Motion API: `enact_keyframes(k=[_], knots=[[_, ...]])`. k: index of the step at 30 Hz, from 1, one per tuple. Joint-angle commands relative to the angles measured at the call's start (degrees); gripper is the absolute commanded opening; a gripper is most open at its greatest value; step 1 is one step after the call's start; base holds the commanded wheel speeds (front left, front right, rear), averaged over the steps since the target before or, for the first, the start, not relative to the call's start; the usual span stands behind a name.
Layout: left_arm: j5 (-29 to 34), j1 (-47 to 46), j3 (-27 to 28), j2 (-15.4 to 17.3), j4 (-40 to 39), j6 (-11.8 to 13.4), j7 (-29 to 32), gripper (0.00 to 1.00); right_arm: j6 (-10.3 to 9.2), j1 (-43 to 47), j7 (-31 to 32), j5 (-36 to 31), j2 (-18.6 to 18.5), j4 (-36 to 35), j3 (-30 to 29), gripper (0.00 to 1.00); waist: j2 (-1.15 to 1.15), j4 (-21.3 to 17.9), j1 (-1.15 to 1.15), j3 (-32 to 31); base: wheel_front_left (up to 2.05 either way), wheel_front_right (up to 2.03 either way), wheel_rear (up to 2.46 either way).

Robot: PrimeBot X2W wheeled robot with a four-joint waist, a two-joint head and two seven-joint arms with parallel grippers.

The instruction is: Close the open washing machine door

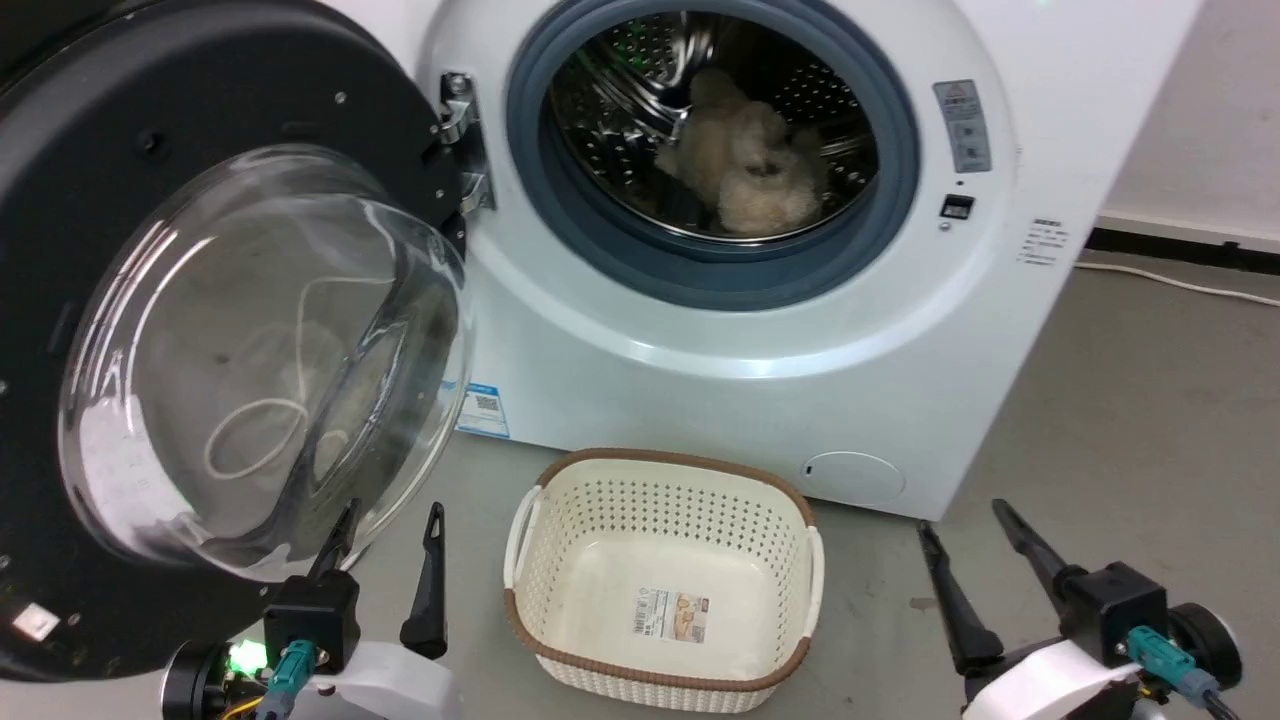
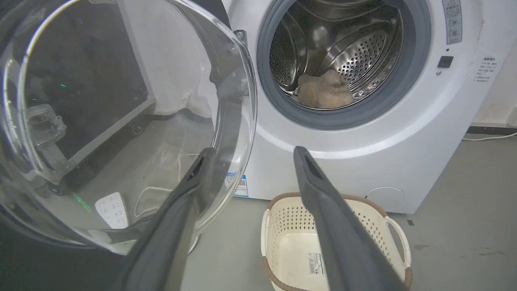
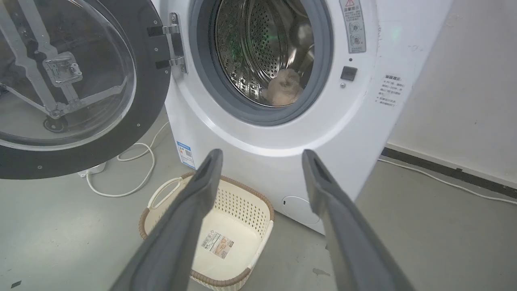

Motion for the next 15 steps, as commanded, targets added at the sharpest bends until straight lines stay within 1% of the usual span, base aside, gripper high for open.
enact_keyframes(k=[1, 9, 10, 15], knots=[[-0.29, 0.49, 0.08, 0.28, -0.38, 0.27, -0.62, 1.0, 0.02, -0.84, -0.58, 0.51, -0.44, 0.53, 0.57, 1.0, 0.0, 0.62, 0.0, 0.24, 0.0, 0.0, 0.0], [-0.37, 1.36, 0.08, 0.25, -1.18, 0.72, -1.58, 1.0, 0.02, -2.68, -1.54, 2.09, -1.55, 2.57, 3.68, 1.0, 0.0, 2.66, 0.0, 0.49, -0.09, -0.09, -0.09], [-0.33, 1.49, -0.06, 0.23, -1.29, 0.86, -1.94, 1.0, 0.02, -2.97, -1.9, 2.64, -1.86, 2.99, 4.29, 1.0, 0.0, 3.36, 0.0, 0.46, -0.08, -0.08, -0.08], [-0.36, 1.64, -0.28, 0.23, -1.43, 0.98, -2.54, 1.0, 0.02, -3.25, -2.5, 3.16, -2.38, 3.44, 5.08, 1.0, 0.0, 4.6, 0.0, 0.53, -0.03, -0.03, -0.03]])
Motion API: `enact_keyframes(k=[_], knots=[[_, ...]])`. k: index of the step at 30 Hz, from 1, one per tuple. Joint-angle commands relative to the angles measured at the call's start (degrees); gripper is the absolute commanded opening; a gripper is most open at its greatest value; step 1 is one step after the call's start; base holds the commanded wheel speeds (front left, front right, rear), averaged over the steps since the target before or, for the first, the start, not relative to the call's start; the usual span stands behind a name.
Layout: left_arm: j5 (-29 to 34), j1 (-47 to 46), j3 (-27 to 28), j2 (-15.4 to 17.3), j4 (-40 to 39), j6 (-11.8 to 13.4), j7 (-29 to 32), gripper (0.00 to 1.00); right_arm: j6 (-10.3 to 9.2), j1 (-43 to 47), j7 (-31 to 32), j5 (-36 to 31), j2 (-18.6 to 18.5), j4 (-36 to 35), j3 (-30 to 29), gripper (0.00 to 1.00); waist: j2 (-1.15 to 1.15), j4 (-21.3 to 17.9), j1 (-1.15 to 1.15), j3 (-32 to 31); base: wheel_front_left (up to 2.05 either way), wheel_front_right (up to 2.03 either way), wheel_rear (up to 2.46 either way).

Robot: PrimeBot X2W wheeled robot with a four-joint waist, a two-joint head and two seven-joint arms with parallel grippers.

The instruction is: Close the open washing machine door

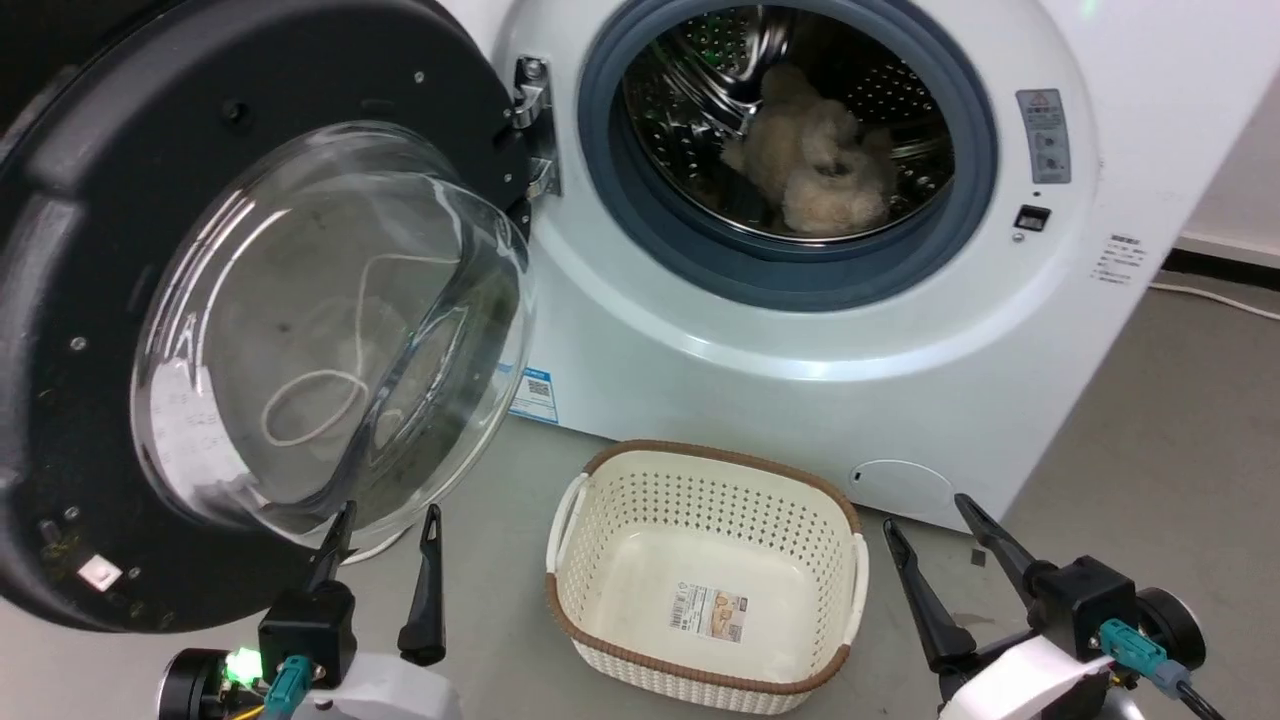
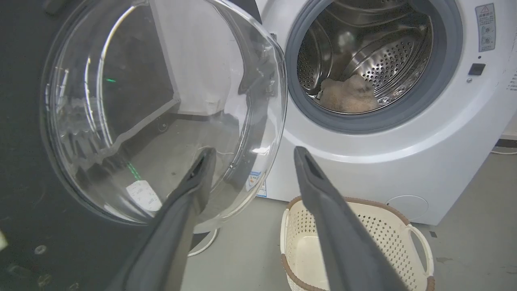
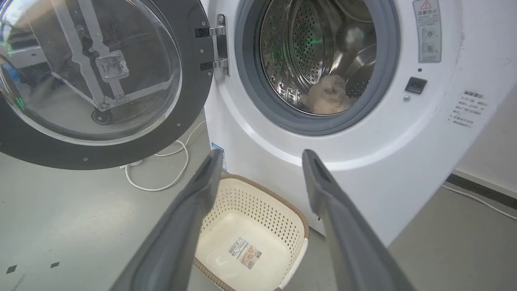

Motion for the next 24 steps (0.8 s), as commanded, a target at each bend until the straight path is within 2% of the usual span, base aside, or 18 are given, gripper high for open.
enact_keyframes(k=[1, 24], knots=[[-0.37, 0.67, -0.18, 0.25, -0.39, 0.29, -0.71, 1.0, 0.02, -1.06, -0.59, 0.53, -0.48, 0.4, 0.46, 1.0, 0.0, 0.55, 0.0, 0.1, 0.0, 0.0, 0.0], [-0.27, 1.15, -1.14, 0.44, -0.61, 1.01, -3.58, 1.0, 0.03, -1.37, -3.45, 2.35, -1.98, 2.27, 2.47, 1.0, 0.0, 6.6, 0.0, 0.62, -0.01, -0.01, -0.01]])
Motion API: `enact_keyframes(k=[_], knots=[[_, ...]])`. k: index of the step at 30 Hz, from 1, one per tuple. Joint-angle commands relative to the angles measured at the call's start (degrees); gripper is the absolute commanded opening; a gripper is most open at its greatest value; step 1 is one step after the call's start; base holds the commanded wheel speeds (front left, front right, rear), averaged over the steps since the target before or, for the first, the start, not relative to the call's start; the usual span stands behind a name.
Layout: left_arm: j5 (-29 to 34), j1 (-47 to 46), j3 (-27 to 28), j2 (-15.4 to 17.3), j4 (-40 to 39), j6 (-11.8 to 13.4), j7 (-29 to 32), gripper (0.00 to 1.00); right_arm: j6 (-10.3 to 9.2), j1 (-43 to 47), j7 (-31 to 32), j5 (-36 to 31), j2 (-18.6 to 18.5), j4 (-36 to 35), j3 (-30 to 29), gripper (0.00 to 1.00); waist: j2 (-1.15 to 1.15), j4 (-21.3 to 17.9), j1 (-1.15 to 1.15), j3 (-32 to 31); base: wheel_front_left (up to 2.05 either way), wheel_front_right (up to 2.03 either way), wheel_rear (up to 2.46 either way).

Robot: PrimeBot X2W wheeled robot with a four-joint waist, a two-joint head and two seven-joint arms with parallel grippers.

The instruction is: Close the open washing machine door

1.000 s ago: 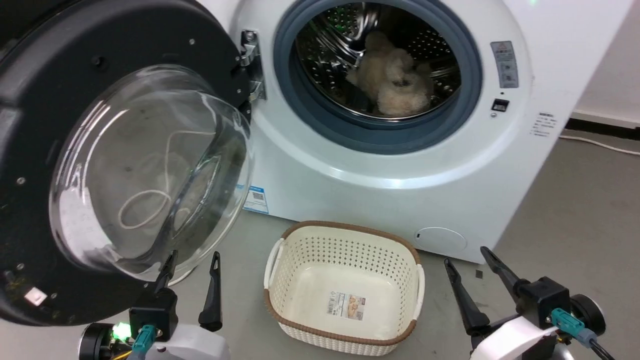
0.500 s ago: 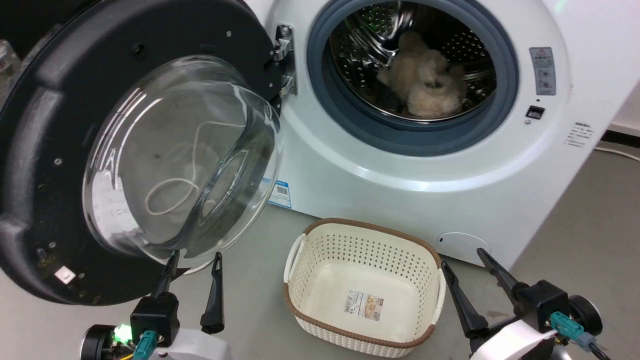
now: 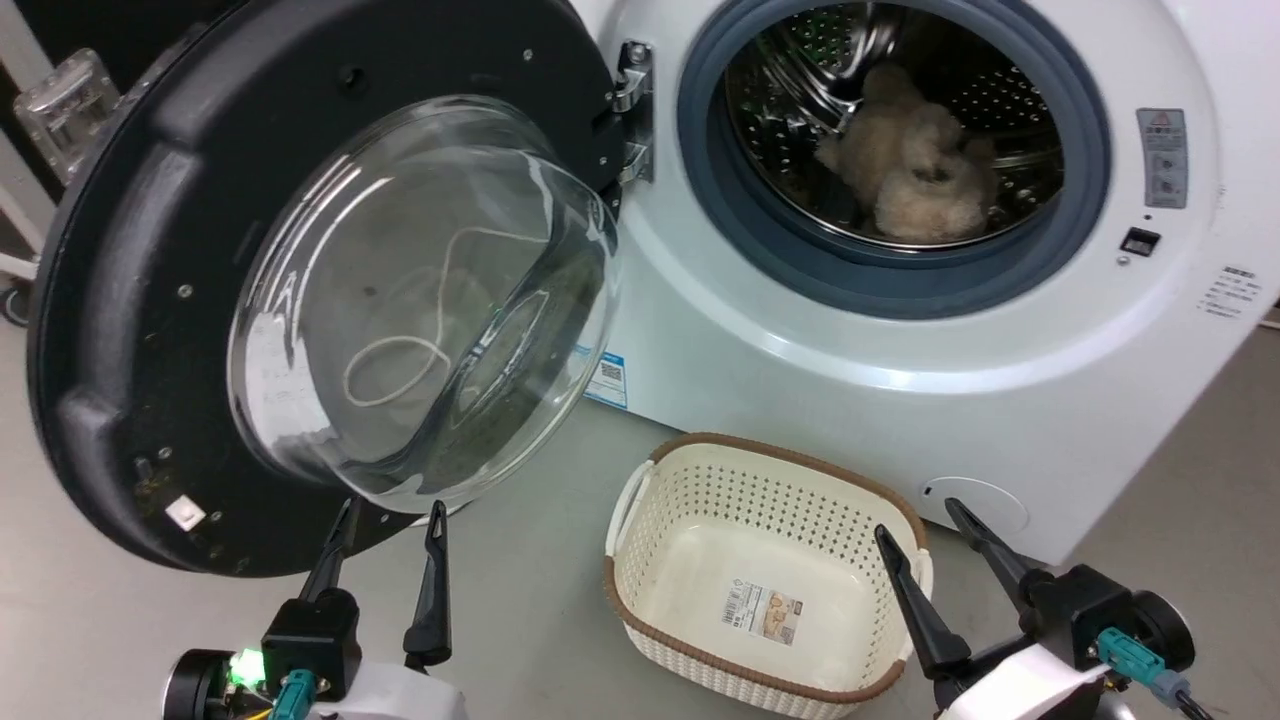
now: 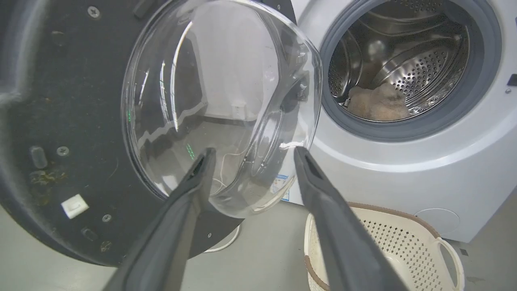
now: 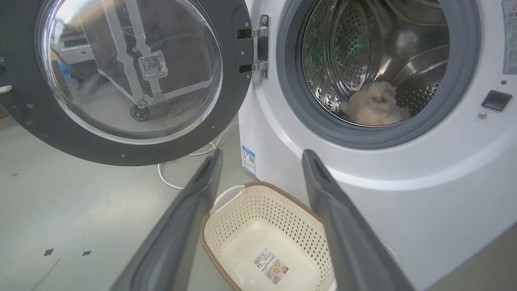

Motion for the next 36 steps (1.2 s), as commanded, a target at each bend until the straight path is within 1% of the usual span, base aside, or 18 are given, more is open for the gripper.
enact_keyframes(k=[1, 12, 13, 14, 15, 19, 23, 25, 28, 30, 32, 34, 36], knots=[[-0.28, 0.72, -0.05, 0.35, -0.36, 0.28, -0.59, 1.0, 0.03, -0.88, -0.56, 0.48, -0.42, 0.41, 0.37, 1.0, 0.0, 0.35, 0.0, 0.02, 0.0, 0.0, 0.0], [-0.72, 1.1, 0.0, 0.62, -0.23, 0.59, -2.15, 1.0, 0.04, -1.08, -2.12, 1.48, -0.91, 1.84, 1.16, 1.0, 0.0, 3.27, 0.0, -0.36, 0.0, 0.0, 0.0], [-0.88, 1.18, -0.02, 0.62, -0.04, 0.47, -2.27, 0.84, 0.04, -1.0, -2.24, 1.52, -0.93, 1.93, 1.16, 1.0, 0.0, 3.47, 0.0, -0.43, 0.0, 0.0, 0.0], [-1.01, 1.24, -0.03, 0.64, 0.14, 0.35, -2.39, 0.33, 0.04, -0.89, -2.36, 1.54, -0.93, 2.0, 1.12, 1.0, 0.0, 3.67, 0.0, -0.49, 0.0, 0.0, 0.0], [-1.43, 1.29, 0.03, 0.6, 0.33, 0.16, -2.51, 0.0, 0.04, -0.79, -2.48, 1.57, -0.92, 2.05, 1.09, 1.0, 0.0, 3.88, 0.0, -0.55, 0.0, 0.0, 0.0], [-3.11, 0.94, 1.31, 0.44, -0.24, -0.27, -2.98, 0.0, 0.04, -0.07, -2.95, 1.67, -0.63, 2.15, 0.8, 1.0, 0.0, 4.66, 0.0, -0.88, 0.0, 0.0, 0.0], [-5.8, -0.28, 4.75, 0.16, -3.73, -0.02, -3.46, 0.0, 0.04, 0.78, -3.43, 1.69, -0.46, 2.28, 0.59, 1.0, 0.0, 5.45, 0.0, -1.25, 0.0, 0.0, 0.0], [-8.11, -1.45, 7.3, 0.06, -5.39, -0.59, -3.7, 0.0, 0.05, 1.1, -3.67, 1.68, -0.42, 2.36, 0.32, 1.0, 0.0, 5.84, 0.0, -1.4, 0.0, 0.0, 0.0], [-12.01, -4.29, 12.03, 0.49, -6.49, -2.34, -4.06, 0.0, 0.05, 1.61, -4.03, 1.59, -0.28, 2.4, -0.22, 1.0, 0.0, 6.36, 0.0, -1.63, 0.0, 0.0, 0.0], [-15.66, -7.09, 15.33, 1.67, -5.56, -3.55, -4.3, 0.0, 0.05, 2.05, -4.27, 1.48, -0.2, 2.27, -0.63, 1.0, 0.0, 6.71, 0.0, -1.47, 0.0, 0.0, 0.0], [-19.95, -10.83, 18.44, 3.72, -3.49, -4.4, -3.85, 0.0, 0.05, 2.56, -4.48, 1.32, -0.21, 2.02, -1.09, 1.0, 0.0, 7.05, 0.0, -0.98, 0.0, 0.0, 0.0], [-24.93, -14.61, 21.99, 6.0, -0.91, -4.53, -1.05, 0.0, 0.05, 2.72, -4.39, 1.27, -0.3, 1.76, -0.97, 1.0, 0.0, 6.57, 0.0, -0.12, 0.0, 0.0, 0.0], [-30.39, -18.6, 25.23, 8.45, 2.62, -4.34, 3.33, 0.0, 0.05, 2.94, -4.32, 1.41, -0.59, 1.7, -0.54, 1.0, 0.0, 6.2, 0.0, 0.48, 0.0, 0.0, 0.0]])
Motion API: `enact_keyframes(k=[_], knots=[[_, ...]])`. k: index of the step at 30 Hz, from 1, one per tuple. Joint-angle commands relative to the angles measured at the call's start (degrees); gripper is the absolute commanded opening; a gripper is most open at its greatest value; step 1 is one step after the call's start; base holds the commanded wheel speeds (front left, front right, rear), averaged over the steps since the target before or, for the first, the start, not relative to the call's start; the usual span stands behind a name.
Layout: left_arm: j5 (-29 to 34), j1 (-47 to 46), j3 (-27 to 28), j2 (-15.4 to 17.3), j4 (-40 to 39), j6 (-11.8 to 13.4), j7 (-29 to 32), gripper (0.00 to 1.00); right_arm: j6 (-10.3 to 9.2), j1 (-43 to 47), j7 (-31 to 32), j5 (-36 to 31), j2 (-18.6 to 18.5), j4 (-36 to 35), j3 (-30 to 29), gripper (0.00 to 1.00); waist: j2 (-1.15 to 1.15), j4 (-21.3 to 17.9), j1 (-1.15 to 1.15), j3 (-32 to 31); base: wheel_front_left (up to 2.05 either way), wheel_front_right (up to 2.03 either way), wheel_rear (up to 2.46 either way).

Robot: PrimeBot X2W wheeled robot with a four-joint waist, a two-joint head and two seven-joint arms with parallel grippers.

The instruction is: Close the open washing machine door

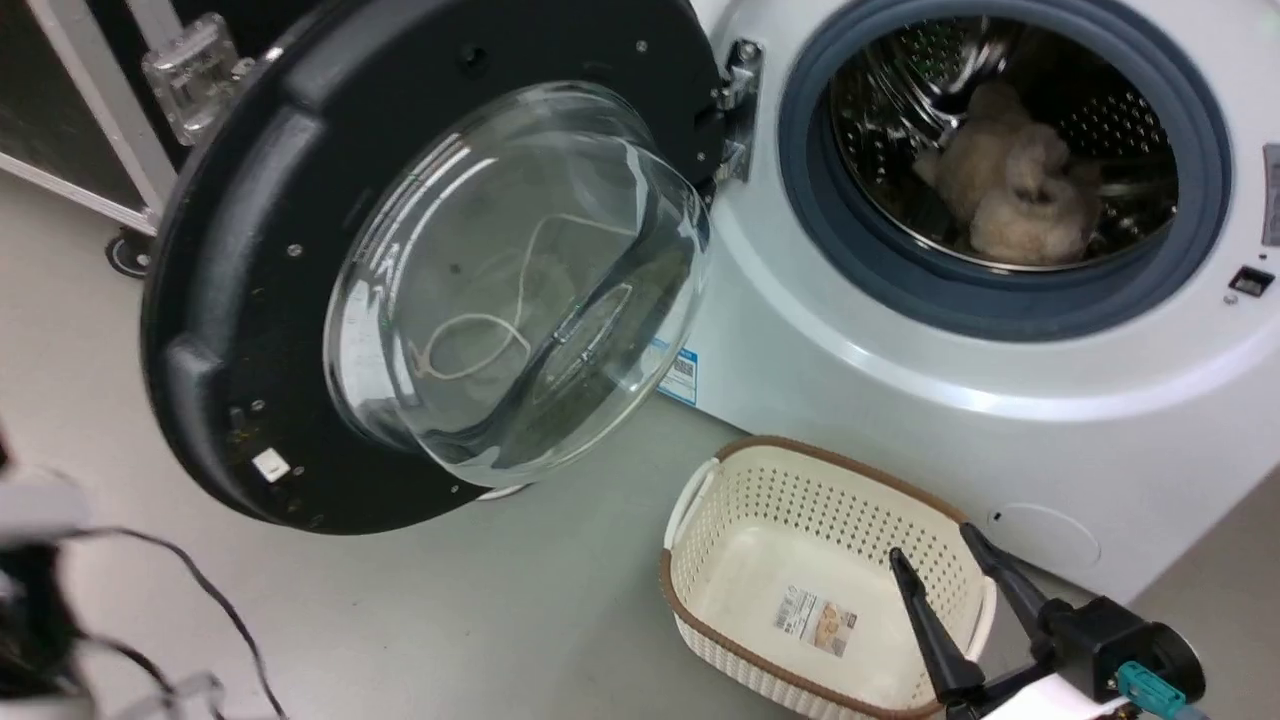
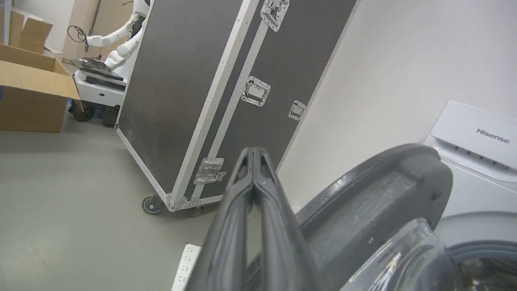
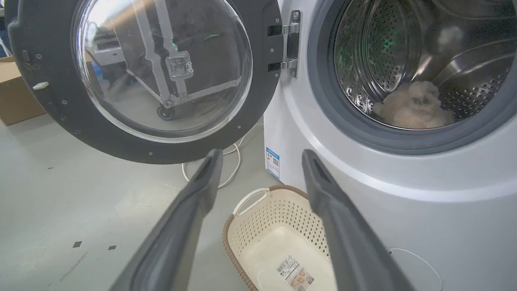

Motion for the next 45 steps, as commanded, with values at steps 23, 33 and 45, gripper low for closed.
enact_keyframes(k=[23, 33, 45], knots=[[-38.72, -18.85, 10.8, 8.61, 31.98, 1.68, 46.13, 0.0, 0.06, -0.39, -1.69, 2.31, -2.5, 1.26, 2.43, 1.0, 0.0, -4.22, 0.0, 3.09, 0.0, 0.0, 0.0], [-40.57, -10.29, 7.74, 4.56, 24.81, -0.64, 54.6, 0.0, 0.06, -0.32, -1.86, 2.05, -1.81, 1.97, 0.34, 1.0, 0.0, -4.62, 0.0, 0.75, 0.0, 0.0, 0.0], [-45.27, 14.45, -6.5, -8.67, 2.98, -1.22, 55.29, 0.0, 0.06, -0.44, 0.04, -1.11, -0.58, 0.23, -4.65, 1.0, 0.0, -17.11, 0.0, -0.75, 0.0, 0.0, 0.0]])
